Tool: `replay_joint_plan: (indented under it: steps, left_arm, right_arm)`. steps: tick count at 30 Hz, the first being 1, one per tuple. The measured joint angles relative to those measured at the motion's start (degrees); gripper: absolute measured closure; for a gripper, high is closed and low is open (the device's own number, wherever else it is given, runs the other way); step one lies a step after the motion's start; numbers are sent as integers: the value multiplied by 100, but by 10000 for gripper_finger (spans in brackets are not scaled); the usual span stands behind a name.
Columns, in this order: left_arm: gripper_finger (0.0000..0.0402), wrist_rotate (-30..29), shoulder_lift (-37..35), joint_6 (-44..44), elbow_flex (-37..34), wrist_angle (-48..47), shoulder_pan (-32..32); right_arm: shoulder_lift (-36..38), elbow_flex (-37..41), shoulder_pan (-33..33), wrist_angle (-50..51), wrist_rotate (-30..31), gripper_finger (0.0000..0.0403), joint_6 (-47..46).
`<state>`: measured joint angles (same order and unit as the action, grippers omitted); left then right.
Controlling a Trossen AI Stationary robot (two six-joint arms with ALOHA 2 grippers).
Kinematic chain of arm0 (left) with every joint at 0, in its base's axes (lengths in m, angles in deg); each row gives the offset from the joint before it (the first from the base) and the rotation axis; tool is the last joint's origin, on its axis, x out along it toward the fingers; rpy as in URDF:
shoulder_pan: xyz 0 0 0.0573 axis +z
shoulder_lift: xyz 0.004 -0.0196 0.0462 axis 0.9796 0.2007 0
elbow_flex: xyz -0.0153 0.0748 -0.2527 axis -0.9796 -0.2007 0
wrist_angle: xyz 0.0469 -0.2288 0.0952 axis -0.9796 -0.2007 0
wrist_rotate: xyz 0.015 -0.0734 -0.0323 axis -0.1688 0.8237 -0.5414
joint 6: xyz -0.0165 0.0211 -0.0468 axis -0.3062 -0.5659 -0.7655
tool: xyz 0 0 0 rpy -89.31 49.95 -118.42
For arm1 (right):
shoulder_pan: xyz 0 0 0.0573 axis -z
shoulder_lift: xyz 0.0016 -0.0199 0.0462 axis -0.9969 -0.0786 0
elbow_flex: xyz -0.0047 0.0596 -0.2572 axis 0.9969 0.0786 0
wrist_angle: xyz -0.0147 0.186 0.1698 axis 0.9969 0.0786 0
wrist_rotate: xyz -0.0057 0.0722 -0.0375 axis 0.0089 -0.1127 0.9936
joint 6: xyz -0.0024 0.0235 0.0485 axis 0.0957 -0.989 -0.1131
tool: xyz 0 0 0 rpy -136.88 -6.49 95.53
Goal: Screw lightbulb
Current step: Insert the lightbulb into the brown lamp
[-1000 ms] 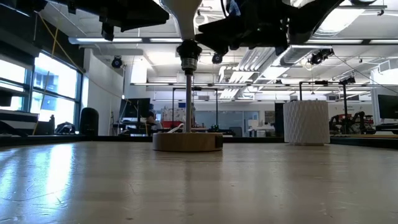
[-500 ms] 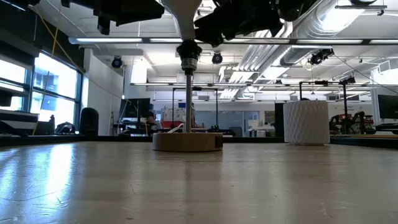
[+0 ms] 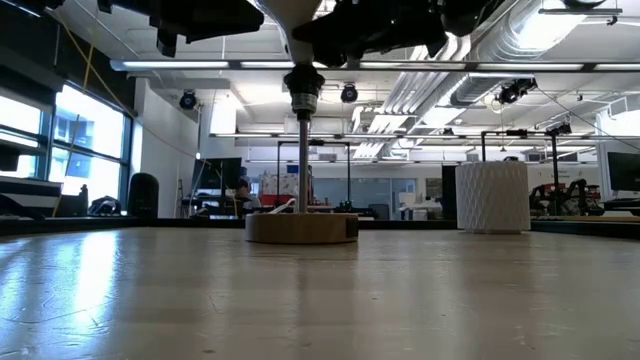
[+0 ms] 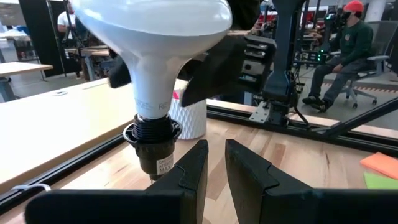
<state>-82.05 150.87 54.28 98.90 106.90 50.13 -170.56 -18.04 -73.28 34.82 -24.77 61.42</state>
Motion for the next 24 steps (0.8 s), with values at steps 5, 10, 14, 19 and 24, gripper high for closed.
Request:
replay_joint_plan:
  steps: [5, 10, 14, 19, 24]
  left_arm:
    - [351, 0, 0, -16, 0, -3, 0]
    - [351, 2, 0, -46, 0, -27, 0]
    - [351, 0, 0, -55, 0, -33, 0]
    - [351, 0, 0, -57, 0, -33, 0]
    - [351, -2, 0, -56, 0, -33, 0]
  right_arm:
    - [-46, 4, 0, -119, 120, 150, -15]
    - [-46, 4, 0, -324, 112, 222, -171]
    - [-46, 4, 3, -266, 108, 277, -257]
    - [-44, 4, 11, -233, 111, 277, -272]
    - [-44, 9, 15, -402, 116, 277, -334]
